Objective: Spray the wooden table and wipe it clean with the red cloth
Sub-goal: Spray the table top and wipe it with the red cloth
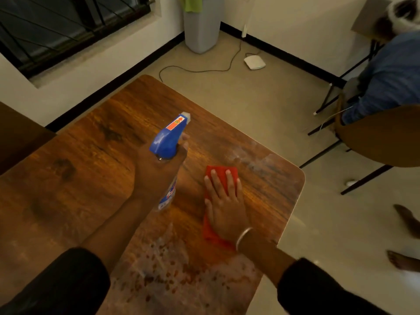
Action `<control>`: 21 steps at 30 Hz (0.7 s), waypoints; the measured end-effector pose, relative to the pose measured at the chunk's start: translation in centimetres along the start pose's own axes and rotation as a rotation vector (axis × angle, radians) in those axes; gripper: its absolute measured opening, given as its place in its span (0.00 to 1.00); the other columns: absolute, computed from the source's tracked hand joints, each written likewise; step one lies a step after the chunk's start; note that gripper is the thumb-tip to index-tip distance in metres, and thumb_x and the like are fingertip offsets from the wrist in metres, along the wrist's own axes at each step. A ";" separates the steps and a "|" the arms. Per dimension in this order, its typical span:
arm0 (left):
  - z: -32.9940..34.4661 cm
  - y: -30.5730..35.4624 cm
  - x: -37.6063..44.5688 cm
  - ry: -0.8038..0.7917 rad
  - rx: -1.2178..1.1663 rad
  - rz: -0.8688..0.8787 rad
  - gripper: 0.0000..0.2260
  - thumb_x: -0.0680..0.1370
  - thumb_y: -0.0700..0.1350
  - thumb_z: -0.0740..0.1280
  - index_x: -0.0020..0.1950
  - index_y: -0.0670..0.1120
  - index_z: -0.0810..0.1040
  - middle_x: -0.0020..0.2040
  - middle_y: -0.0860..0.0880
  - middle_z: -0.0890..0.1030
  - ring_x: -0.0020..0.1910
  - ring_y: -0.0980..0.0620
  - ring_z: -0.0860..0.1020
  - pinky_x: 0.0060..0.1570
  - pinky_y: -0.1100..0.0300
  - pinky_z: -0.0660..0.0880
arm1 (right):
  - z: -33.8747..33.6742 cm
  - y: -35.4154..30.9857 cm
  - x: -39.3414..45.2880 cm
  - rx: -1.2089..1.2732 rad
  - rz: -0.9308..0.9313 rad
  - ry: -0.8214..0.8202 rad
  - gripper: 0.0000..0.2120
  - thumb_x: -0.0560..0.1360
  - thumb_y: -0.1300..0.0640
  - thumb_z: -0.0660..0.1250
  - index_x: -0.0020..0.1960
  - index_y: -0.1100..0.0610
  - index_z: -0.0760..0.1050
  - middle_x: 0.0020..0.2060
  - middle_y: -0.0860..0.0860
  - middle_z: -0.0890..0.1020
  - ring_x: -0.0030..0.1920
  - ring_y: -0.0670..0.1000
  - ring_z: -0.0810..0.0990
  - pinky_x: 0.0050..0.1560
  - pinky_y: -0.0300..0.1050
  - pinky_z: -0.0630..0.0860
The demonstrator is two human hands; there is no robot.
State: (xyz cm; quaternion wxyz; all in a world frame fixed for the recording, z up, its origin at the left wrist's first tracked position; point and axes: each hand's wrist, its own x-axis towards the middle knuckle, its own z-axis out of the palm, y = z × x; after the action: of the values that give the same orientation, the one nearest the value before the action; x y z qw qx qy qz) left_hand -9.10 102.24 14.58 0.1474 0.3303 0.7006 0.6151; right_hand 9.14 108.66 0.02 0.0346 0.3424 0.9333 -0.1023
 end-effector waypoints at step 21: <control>1.7 -0.2 -0.4 -0.087 -0.043 0.051 0.11 0.75 0.41 0.73 0.43 0.56 0.75 0.32 0.58 0.78 0.30 0.60 0.77 0.33 0.73 0.73 | -3.5 6.4 9.4 -0.061 0.227 -0.039 0.33 0.86 0.39 0.42 0.87 0.53 0.49 0.86 0.56 0.49 0.85 0.66 0.41 0.83 0.70 0.45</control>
State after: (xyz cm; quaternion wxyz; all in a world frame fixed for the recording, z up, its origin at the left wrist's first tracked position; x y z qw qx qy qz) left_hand -7.81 103.30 13.95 0.1691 0.3712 0.6713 0.6188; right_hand 6.12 120.13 1.10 0.0747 0.4426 0.8903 -0.0762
